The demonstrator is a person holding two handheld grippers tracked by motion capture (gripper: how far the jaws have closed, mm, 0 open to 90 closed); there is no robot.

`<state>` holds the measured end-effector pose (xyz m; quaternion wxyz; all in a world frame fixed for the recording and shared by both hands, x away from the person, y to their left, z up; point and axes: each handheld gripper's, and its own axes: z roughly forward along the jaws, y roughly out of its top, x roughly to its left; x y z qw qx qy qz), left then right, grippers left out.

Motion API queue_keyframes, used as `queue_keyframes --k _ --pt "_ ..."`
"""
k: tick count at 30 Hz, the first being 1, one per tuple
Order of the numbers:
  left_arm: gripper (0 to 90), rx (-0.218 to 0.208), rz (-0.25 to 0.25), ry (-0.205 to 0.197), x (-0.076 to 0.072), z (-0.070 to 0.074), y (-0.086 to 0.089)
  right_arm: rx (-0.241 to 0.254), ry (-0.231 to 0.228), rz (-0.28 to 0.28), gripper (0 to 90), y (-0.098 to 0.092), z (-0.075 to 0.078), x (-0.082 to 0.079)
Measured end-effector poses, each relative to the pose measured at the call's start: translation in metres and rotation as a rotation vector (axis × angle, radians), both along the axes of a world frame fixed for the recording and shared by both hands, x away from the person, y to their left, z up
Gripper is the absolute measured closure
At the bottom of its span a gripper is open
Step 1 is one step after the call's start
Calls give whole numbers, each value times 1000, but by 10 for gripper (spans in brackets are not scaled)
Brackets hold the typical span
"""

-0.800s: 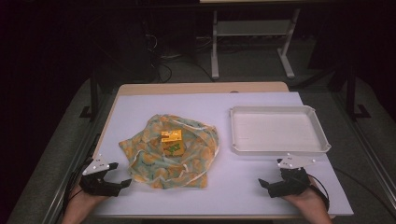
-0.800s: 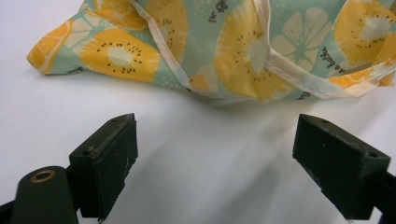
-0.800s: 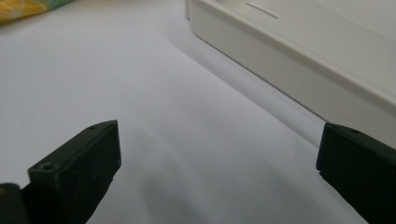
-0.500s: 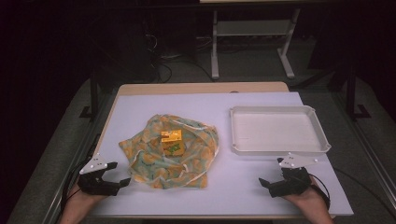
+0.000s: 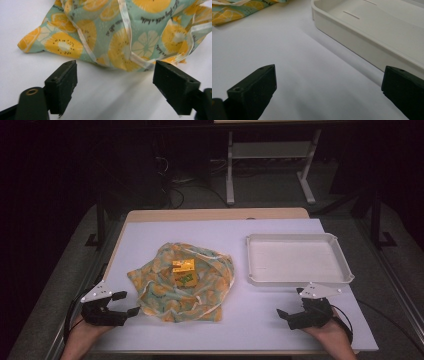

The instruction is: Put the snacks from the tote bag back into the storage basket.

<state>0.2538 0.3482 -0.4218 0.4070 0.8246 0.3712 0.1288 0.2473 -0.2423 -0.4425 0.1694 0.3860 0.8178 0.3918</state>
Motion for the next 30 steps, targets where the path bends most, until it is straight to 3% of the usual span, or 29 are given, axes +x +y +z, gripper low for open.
queue_keyframes --k 8,22,30 --pt "329 -33 -12 -2 6 12 -7 7 5 8 0 1 1 -1" --pt "695 -45 -60 -19 24 32 -33 24 -2 10 0 1 2 -3" --pt "852 -50 -88 -15 37 39 -48 26 -2 14 0 0 2 -3"
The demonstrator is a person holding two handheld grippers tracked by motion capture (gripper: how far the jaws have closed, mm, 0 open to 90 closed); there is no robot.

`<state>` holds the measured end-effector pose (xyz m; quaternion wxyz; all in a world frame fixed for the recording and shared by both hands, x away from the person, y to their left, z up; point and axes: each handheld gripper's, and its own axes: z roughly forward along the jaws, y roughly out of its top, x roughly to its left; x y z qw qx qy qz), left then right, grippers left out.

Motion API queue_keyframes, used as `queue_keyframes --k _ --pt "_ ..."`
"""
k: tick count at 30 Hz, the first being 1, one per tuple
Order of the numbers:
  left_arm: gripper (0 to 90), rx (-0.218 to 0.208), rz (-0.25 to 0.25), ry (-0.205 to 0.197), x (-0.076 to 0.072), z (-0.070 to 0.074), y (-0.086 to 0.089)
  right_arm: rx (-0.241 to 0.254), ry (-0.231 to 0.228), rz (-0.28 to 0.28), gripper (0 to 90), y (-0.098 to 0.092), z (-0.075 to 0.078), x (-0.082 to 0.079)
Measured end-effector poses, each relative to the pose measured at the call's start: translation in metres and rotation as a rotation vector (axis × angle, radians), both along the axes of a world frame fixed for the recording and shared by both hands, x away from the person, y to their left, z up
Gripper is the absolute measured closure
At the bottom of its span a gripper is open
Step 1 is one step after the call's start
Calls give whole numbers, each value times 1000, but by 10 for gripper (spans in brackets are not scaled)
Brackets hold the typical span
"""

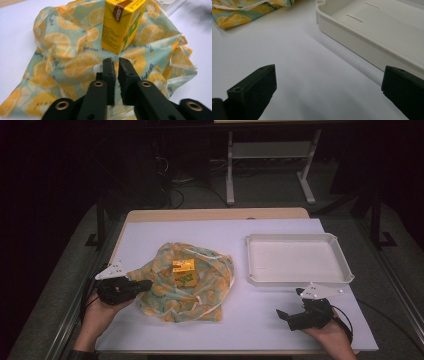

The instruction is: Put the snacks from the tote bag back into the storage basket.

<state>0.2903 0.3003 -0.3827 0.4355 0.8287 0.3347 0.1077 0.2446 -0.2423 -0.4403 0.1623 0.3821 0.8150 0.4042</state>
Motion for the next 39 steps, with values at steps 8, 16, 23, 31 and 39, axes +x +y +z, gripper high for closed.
queue_keyframes --k 8,16,23,31,39 --pt "896 1 -23 -3 9 3 -12 6 -3 1 0 -2 1 0" --pt "897 -1 -46 -11 19 5 -26 9 -3 1 0 -2 1 1" --pt "897 3 -46 -11 26 4 -33 10 1 16 0 0 1 4" --pt "897 9 -54 -8 33 0 -44 14 -4 22 0 0 1 4" --pt "897 26 -61 -3 39 -5 -52 15 -2 24 0 1 2 3"
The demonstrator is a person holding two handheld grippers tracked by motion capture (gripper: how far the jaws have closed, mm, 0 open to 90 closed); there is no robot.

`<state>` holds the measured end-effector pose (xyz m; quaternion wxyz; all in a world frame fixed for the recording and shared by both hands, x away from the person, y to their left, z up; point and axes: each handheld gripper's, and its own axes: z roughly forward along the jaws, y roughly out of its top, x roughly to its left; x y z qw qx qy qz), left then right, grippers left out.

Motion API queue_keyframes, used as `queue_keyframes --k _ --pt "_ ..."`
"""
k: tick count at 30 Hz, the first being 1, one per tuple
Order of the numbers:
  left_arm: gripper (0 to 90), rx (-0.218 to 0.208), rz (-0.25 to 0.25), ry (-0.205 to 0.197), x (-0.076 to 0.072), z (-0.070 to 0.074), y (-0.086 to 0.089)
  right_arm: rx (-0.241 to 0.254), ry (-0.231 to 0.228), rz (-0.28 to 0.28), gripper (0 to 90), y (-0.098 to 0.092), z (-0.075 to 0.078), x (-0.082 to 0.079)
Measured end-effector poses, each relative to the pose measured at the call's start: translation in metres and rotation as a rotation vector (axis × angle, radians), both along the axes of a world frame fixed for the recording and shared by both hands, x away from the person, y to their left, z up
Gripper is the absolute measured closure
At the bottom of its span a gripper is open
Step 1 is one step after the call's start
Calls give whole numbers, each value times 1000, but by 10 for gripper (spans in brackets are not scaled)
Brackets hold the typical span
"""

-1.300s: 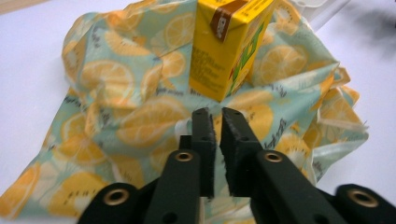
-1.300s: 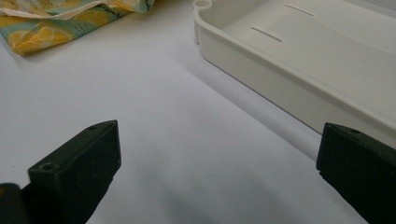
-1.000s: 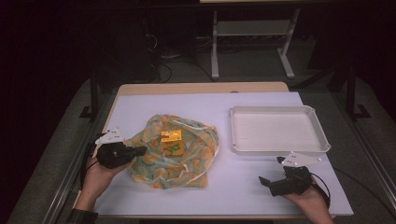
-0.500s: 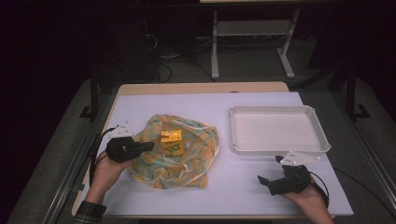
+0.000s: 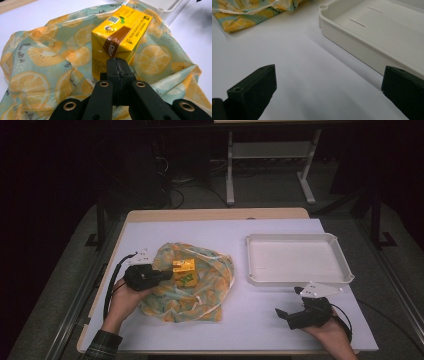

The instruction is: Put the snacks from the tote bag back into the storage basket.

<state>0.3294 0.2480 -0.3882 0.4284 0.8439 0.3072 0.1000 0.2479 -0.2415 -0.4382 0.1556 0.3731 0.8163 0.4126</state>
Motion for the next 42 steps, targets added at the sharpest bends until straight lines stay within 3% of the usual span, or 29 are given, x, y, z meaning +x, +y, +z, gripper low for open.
queue_keyframes --k 20,42 --pt "897 19 -35 0 -6 1 -6 1 -4 1 0 0 0 -4" --pt "897 32 -106 -1 -15 2 -30 -12 -2 12 0 3 -1 -5"
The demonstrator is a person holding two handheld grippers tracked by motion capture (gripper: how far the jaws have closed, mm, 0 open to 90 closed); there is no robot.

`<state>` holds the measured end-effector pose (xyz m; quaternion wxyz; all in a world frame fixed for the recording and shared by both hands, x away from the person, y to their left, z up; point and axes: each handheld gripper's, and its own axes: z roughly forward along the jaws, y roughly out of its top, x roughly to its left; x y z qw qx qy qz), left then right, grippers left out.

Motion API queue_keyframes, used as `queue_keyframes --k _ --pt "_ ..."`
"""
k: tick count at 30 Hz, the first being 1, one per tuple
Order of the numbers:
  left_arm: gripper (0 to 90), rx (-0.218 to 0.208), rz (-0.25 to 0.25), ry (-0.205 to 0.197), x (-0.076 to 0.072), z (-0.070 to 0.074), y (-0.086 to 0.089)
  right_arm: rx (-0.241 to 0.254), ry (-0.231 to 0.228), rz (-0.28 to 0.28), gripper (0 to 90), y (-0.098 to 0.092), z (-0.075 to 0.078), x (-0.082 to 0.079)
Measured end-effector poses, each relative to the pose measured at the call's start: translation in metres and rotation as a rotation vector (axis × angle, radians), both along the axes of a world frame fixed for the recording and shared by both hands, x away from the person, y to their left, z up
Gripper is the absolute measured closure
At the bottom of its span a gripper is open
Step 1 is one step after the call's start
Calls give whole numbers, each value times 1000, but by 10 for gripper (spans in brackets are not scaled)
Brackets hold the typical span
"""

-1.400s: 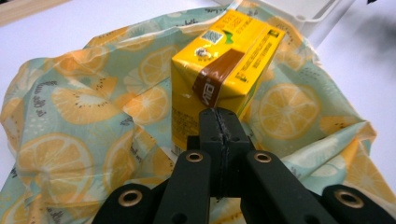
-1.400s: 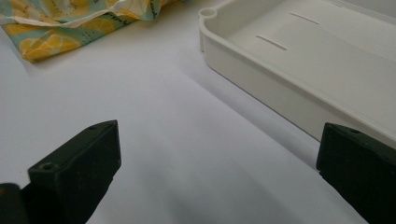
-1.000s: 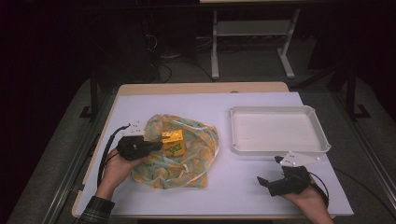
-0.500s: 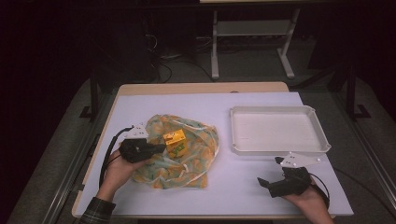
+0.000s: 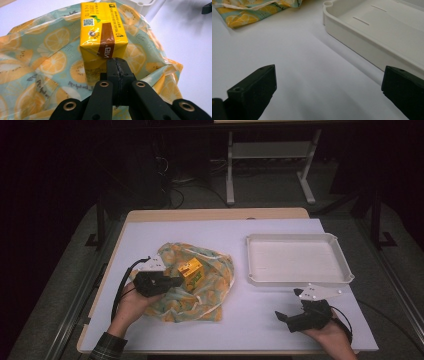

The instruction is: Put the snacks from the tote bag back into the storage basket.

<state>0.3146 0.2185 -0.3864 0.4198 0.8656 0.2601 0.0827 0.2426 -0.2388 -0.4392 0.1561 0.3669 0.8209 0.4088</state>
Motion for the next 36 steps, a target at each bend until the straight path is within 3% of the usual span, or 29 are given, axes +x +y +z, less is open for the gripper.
queue_keyframes --k 10,14,19,26,32,36 --pt "896 -3 5 3 -2 2 0 -4 -7 0 0 1 -1 -1" --pt "854 -6 13 1 -4 5 4 1 4 4 0 1 -2 -2" --pt "714 -16 42 3 -6 13 10 -4 5 14 0 2 -3 -2" --pt "472 14 49 0 -6 31 10 3 0 17 0 1 -4 -4" --pt "384 26 51 3 -1 40 6 1 5 20 0 2 -5 -3" --pt "342 61 40 23 6 46 -2 0 3 16 0 1 -5 -3"
